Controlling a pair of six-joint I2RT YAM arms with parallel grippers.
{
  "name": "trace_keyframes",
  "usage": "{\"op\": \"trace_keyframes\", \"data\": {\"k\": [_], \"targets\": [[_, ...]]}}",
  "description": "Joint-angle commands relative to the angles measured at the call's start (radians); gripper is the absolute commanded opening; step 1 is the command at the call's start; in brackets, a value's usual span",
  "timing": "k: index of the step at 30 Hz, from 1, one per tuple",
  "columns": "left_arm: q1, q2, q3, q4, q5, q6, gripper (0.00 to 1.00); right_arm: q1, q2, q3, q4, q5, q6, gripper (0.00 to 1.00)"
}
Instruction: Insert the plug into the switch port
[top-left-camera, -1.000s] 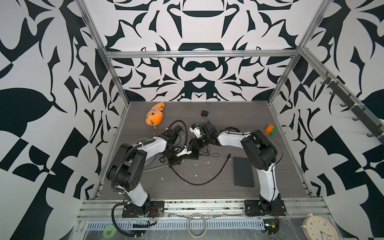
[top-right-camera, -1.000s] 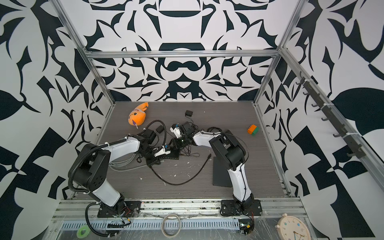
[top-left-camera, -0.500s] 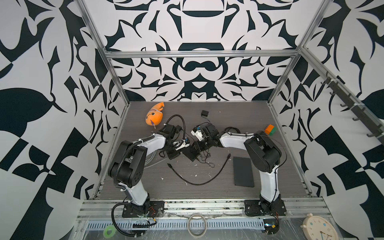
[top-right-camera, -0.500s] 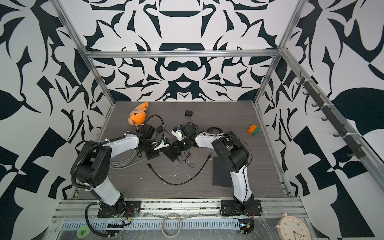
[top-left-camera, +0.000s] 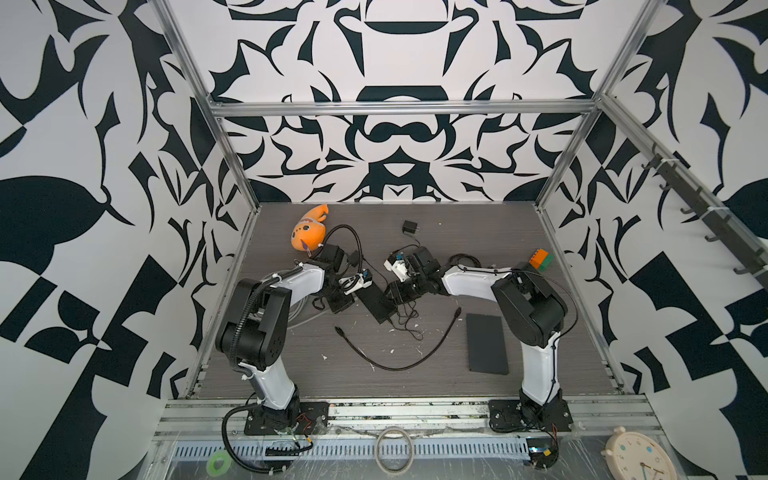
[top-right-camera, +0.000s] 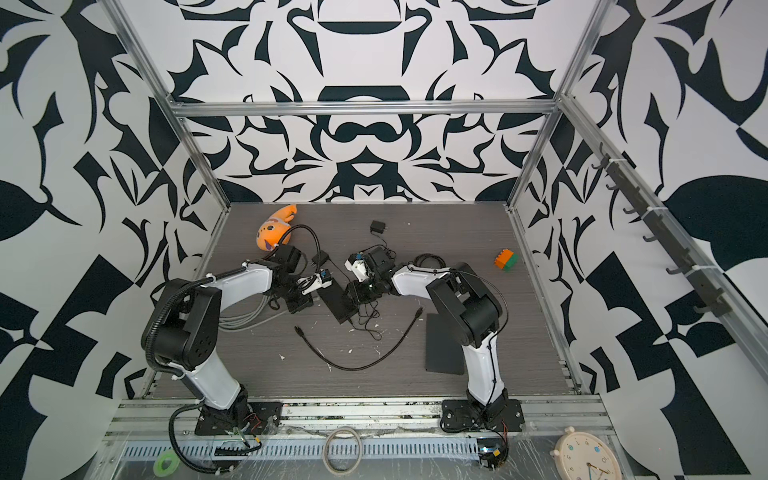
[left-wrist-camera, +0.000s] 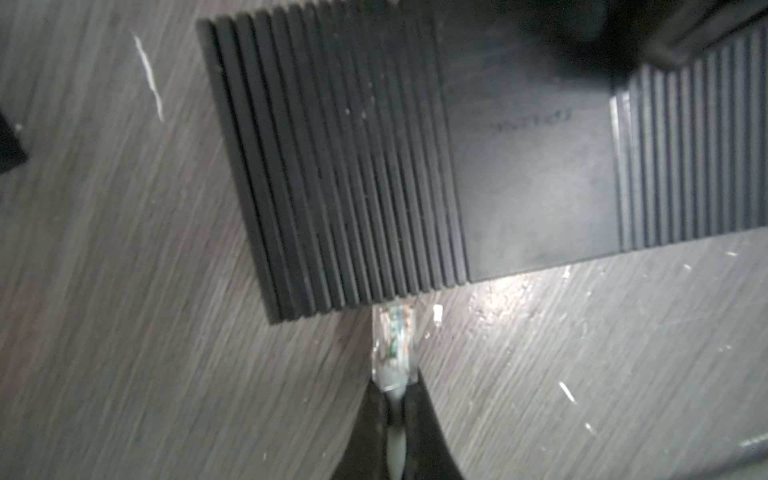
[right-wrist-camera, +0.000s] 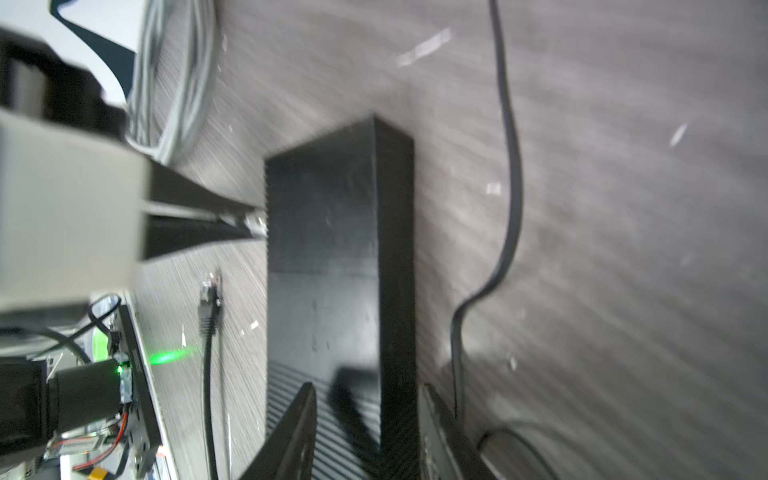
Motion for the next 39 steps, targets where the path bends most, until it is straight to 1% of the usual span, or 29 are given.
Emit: {"op": "trace_keyframes", "data": {"k": [1,4,11,17,21,25,29,34,39], "targets": [[0.009,0.048,0.0,-0.032,-0.014,0.012,0.05,-0.004,0.013,0.056,0.049,0.02,0.001,0.44],[0.018,0.069,0.034,-0.065,0.018,0.006,0.05,-0.002,0.036,0.073,0.088,0.032,0.003,0.45],[0.018,0.098,0.064,-0.071,0.003,-0.032,0.05,-0.001,0.103,0.124,0.104,0.015,-0.006,0.46],[0.017,0.12,0.095,-0.087,-0.015,-0.051,0.04,0.001,0.128,0.131,0.125,-0.013,0.002,0.46],[-0.017,0.112,0.1,-0.102,-0.036,-0.056,0.04,0.001,0.137,0.146,0.129,-0.025,0.021,0.46],[-0.026,0.116,0.114,-0.073,-0.072,-0.133,0.03,0.001,0.141,0.147,0.136,-0.042,0.037,0.46],[-0.027,0.123,0.125,-0.056,-0.097,-0.181,0.03,0.001,0.149,0.143,0.141,-0.049,0.042,0.46],[-0.027,0.087,0.095,0.004,-0.085,-0.206,0.03,0.001,0.16,0.141,0.135,-0.051,0.041,0.46],[-0.027,0.081,0.106,-0.002,-0.02,-0.197,0.03,0.0,0.177,0.152,0.156,-0.094,0.043,0.46]]}}
